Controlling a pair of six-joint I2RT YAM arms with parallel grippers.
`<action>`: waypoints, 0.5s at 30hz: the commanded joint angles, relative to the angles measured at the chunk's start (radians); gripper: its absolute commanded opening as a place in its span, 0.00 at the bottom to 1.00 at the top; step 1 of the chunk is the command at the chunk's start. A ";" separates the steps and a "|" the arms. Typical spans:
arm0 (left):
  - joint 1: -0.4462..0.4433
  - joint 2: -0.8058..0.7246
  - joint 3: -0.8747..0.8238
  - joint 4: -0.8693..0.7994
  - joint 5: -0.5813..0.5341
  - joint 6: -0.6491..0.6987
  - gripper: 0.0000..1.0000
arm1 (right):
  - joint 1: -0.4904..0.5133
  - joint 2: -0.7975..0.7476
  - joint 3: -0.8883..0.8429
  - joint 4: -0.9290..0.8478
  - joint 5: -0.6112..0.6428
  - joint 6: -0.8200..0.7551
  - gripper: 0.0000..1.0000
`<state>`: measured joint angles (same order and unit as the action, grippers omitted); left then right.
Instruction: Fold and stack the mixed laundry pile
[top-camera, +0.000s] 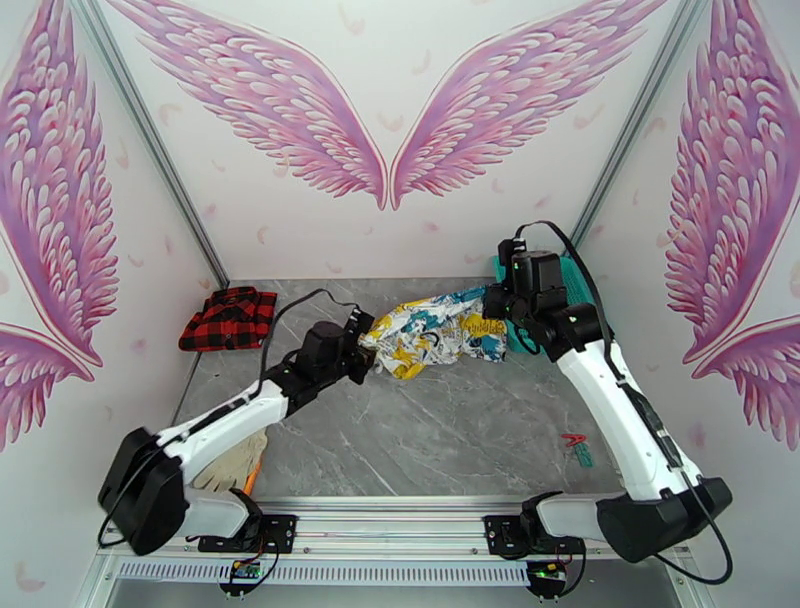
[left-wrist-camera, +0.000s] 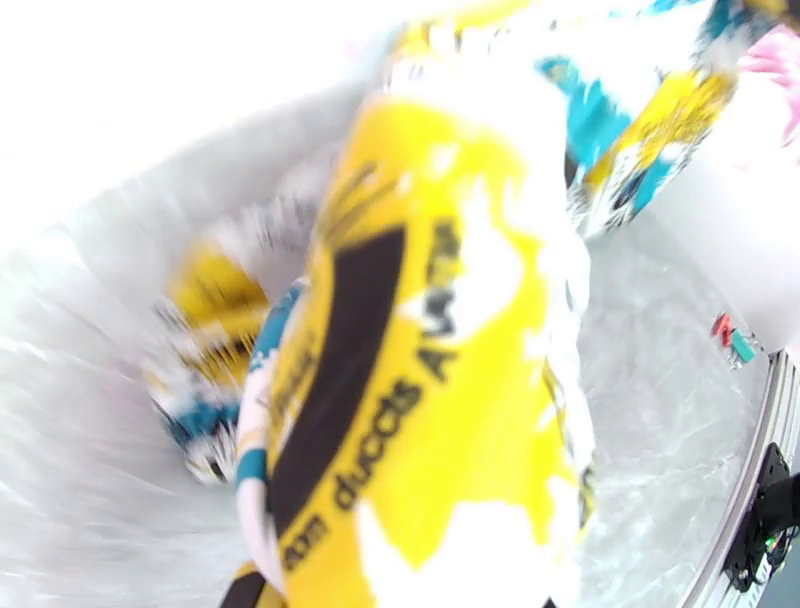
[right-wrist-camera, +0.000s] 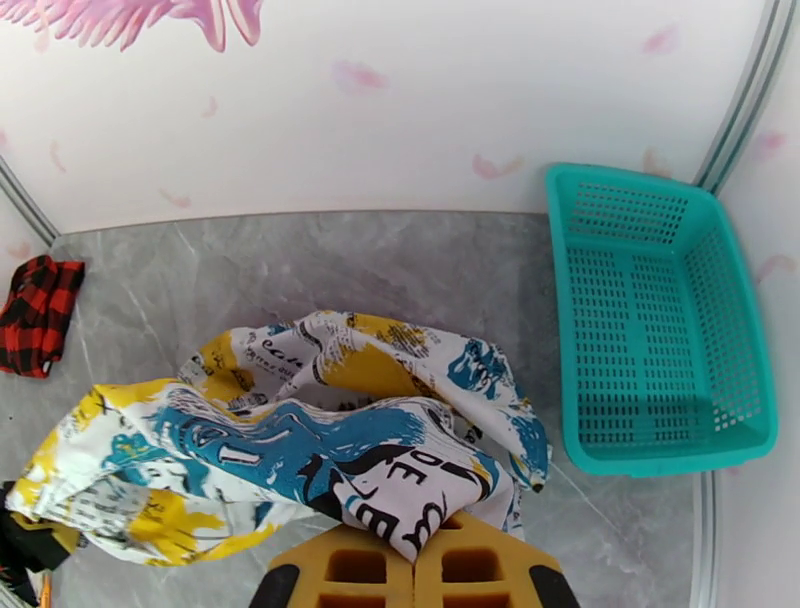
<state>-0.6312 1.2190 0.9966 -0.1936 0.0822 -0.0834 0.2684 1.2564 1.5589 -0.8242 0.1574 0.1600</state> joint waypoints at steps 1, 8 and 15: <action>-0.007 -0.175 0.174 -0.300 -0.093 0.147 0.00 | -0.002 -0.203 0.013 -0.036 0.045 0.007 0.00; 0.009 -0.146 0.567 -0.625 -0.213 0.234 0.00 | -0.003 -0.280 0.117 -0.078 0.018 -0.012 0.00; 0.234 0.146 0.811 -0.641 -0.058 0.138 0.00 | -0.006 0.022 0.249 0.014 -0.020 -0.055 0.00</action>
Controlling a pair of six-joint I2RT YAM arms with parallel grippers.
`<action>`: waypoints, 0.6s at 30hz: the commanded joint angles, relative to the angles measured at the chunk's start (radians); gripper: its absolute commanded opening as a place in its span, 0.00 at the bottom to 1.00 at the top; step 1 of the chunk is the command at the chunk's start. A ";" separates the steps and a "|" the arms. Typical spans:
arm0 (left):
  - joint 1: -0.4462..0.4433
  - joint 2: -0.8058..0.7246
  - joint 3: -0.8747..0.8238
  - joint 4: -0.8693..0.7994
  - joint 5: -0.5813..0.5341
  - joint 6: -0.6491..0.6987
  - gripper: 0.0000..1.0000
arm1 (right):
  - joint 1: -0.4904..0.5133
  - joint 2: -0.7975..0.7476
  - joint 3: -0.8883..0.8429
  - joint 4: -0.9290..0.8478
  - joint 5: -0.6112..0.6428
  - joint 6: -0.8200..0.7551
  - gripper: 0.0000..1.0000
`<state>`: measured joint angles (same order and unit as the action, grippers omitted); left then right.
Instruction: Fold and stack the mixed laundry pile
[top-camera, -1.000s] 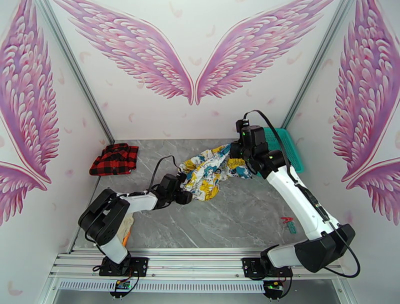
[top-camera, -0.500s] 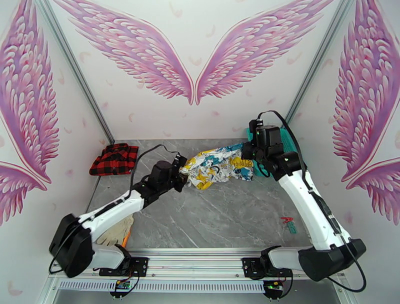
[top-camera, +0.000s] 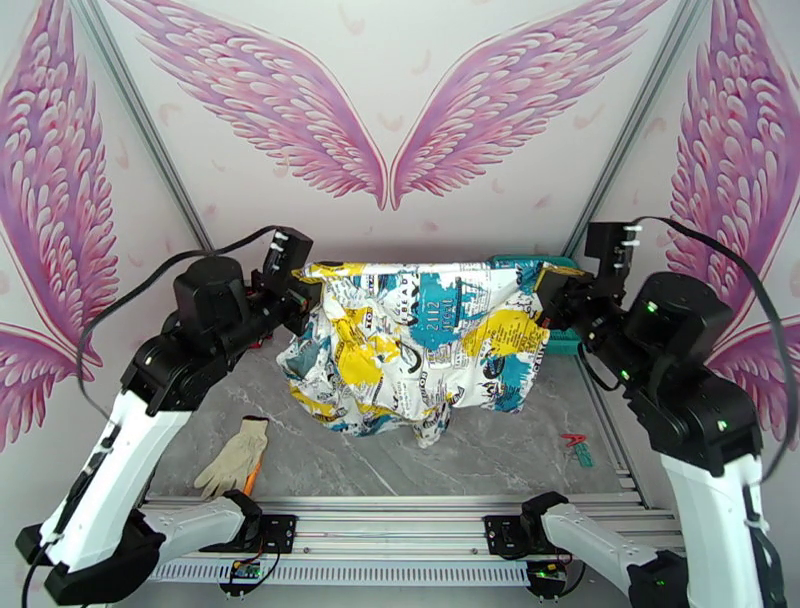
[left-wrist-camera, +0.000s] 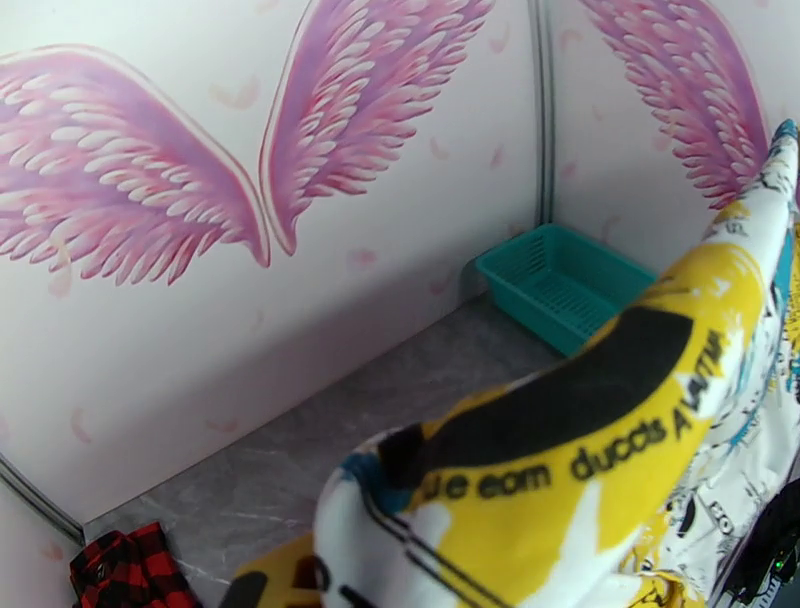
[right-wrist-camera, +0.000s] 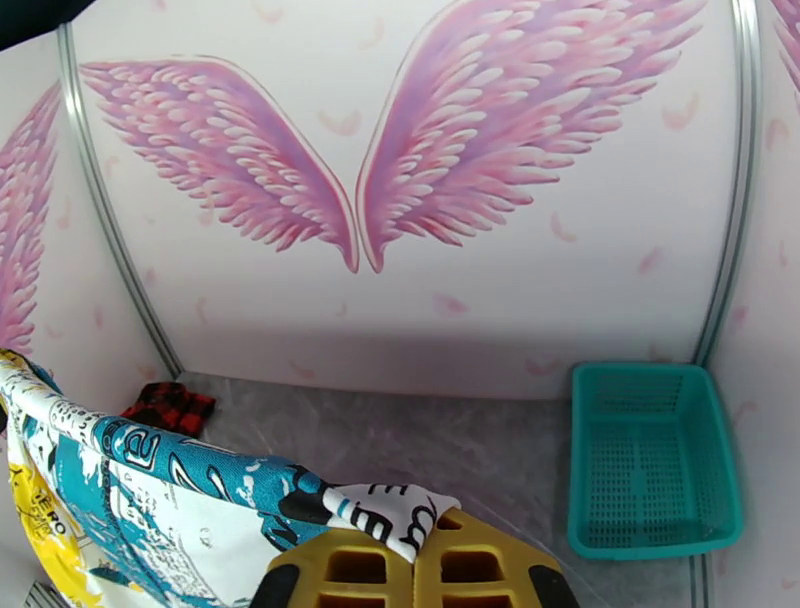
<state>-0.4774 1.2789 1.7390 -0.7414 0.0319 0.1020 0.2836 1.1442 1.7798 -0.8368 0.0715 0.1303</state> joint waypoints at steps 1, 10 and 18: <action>0.099 0.125 0.101 -0.092 0.005 -0.055 0.00 | -0.021 0.188 0.057 0.041 0.051 -0.028 0.00; 0.267 0.611 0.150 -0.032 0.206 -0.141 0.12 | -0.024 0.742 0.198 0.084 0.103 0.017 0.00; 0.295 0.833 0.166 0.166 0.236 -0.244 0.66 | -0.030 1.040 0.353 0.078 0.221 0.019 0.55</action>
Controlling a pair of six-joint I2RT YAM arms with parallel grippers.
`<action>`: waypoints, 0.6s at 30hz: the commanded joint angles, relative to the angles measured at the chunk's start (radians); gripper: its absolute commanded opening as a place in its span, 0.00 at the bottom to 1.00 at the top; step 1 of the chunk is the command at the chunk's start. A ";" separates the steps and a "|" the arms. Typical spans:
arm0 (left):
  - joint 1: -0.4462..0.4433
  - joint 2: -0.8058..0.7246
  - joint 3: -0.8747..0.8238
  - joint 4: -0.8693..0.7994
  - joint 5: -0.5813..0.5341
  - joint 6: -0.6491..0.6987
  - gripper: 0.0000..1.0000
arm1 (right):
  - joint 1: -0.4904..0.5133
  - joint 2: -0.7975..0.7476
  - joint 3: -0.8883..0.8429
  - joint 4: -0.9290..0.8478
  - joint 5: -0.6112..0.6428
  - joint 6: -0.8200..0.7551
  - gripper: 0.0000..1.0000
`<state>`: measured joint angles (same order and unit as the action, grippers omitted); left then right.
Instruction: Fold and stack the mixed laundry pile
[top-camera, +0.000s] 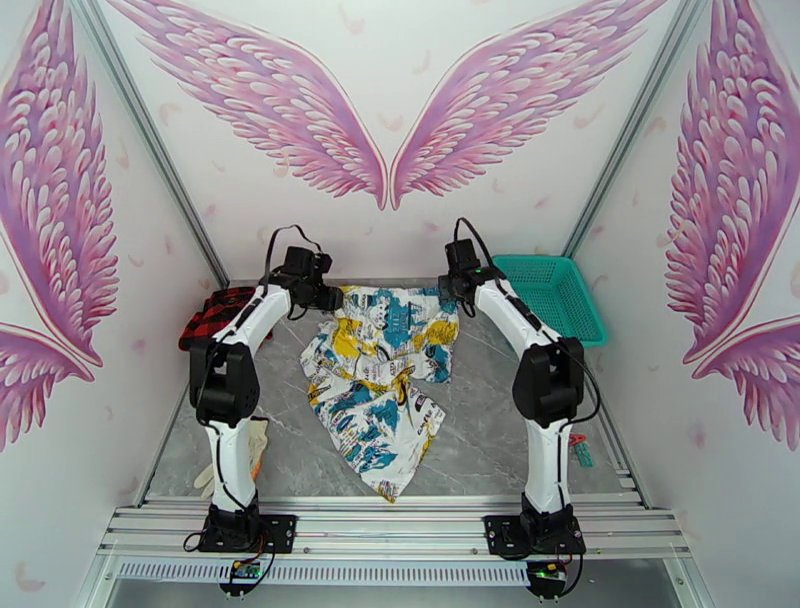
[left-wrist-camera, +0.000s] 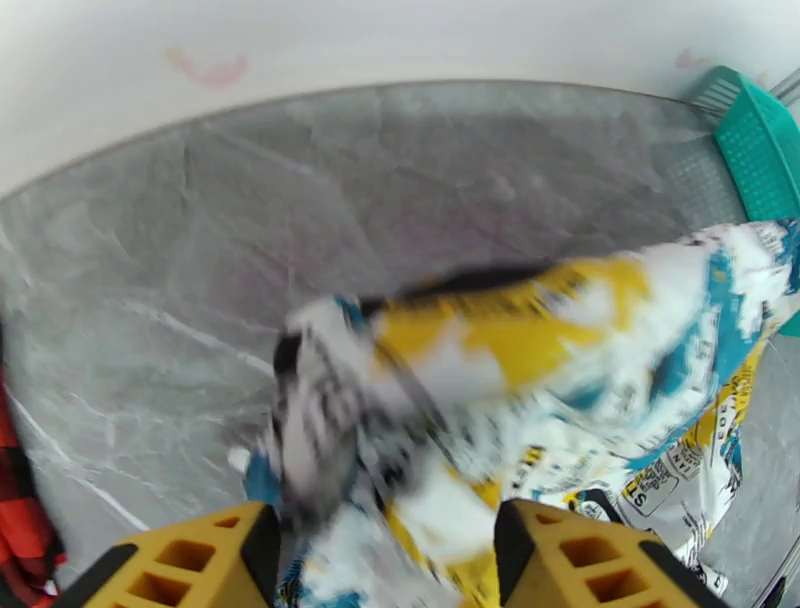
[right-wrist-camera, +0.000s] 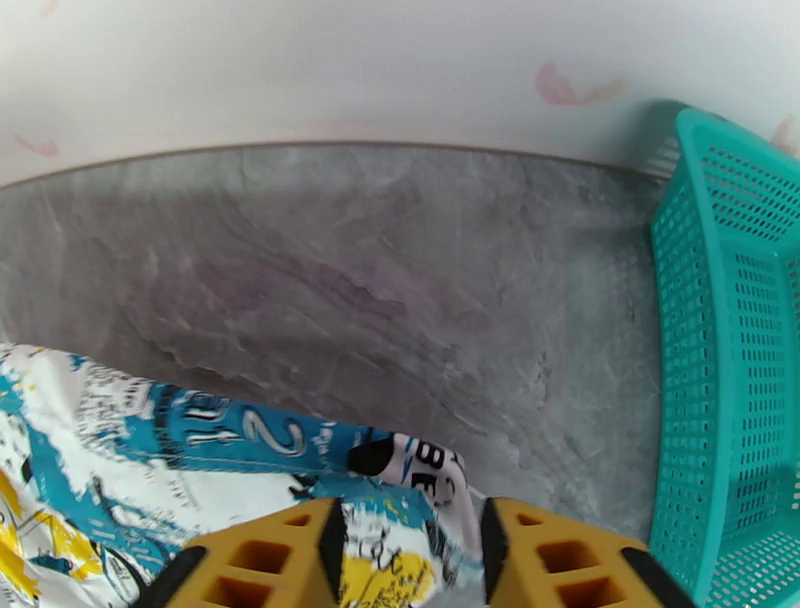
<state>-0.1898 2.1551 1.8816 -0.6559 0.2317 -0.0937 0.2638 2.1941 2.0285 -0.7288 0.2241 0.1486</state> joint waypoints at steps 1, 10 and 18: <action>0.009 -0.052 0.020 0.070 0.025 -0.043 0.67 | -0.012 -0.018 0.101 -0.040 0.067 -0.003 0.57; 0.069 -0.330 -0.461 0.066 -0.132 -0.032 0.76 | 0.012 -0.462 -0.520 0.051 -0.220 0.179 0.70; 0.128 -0.385 -0.750 0.237 -0.007 -0.087 0.80 | 0.222 -0.745 -1.038 0.060 -0.374 0.349 0.70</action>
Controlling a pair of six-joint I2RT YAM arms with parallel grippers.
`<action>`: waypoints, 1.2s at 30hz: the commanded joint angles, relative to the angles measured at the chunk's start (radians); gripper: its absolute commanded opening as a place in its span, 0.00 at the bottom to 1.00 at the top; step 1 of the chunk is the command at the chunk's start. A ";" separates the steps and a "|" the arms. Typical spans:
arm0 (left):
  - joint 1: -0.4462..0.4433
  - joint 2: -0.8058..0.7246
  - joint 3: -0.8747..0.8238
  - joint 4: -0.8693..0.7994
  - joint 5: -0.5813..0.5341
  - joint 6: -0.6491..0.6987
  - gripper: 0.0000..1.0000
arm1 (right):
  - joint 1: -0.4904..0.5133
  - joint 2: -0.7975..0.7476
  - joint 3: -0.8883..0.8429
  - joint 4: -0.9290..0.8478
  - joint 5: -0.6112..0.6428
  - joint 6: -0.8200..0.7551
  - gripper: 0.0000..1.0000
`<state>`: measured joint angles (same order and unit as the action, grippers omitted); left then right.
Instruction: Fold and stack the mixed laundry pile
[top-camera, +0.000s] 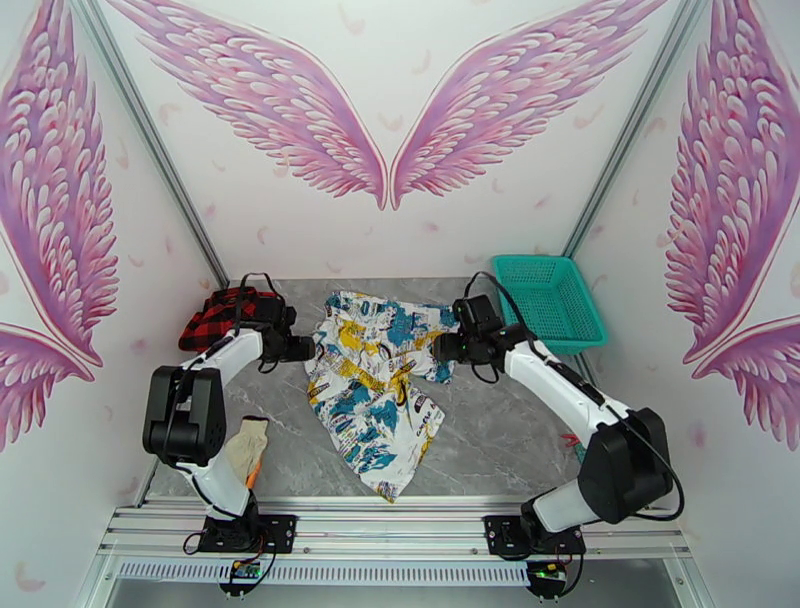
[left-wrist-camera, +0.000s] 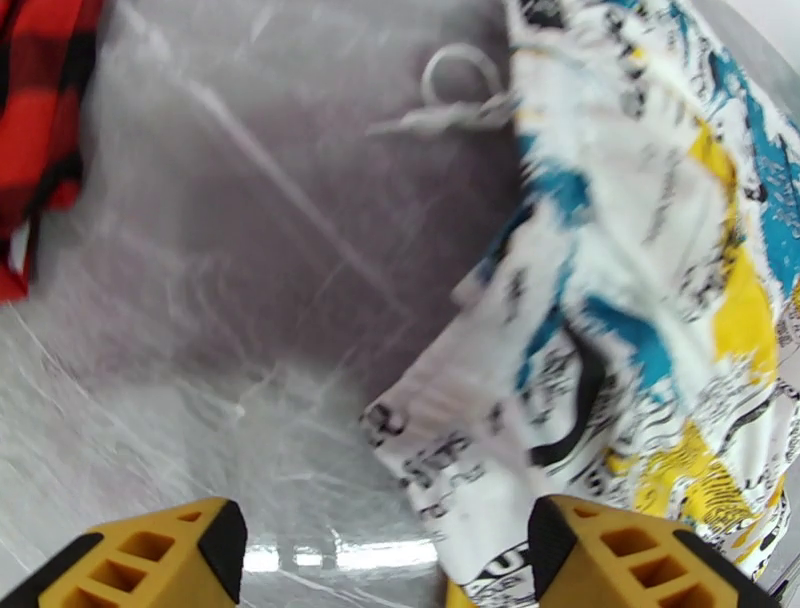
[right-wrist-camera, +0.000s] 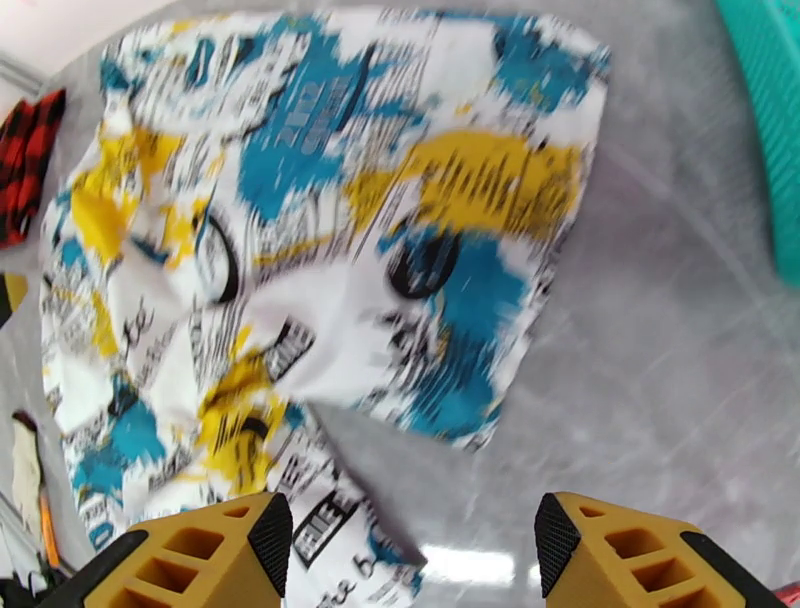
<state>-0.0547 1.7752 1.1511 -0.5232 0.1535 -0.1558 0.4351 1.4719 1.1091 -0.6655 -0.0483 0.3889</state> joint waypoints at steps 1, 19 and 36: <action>-0.007 0.005 -0.023 0.126 0.090 -0.032 0.80 | 0.074 -0.034 -0.164 0.008 -0.119 0.131 0.70; -0.054 -0.022 0.008 0.156 0.150 -0.100 0.02 | 0.070 0.207 -0.138 0.241 -0.063 0.180 0.12; -0.159 -0.346 -0.253 -0.028 -0.127 -0.307 0.75 | -0.164 0.315 0.288 -0.036 0.029 -0.078 0.62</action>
<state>-0.2230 1.4681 0.9348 -0.5228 0.0689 -0.4271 0.2760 1.8832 1.3994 -0.6323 -0.0257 0.3313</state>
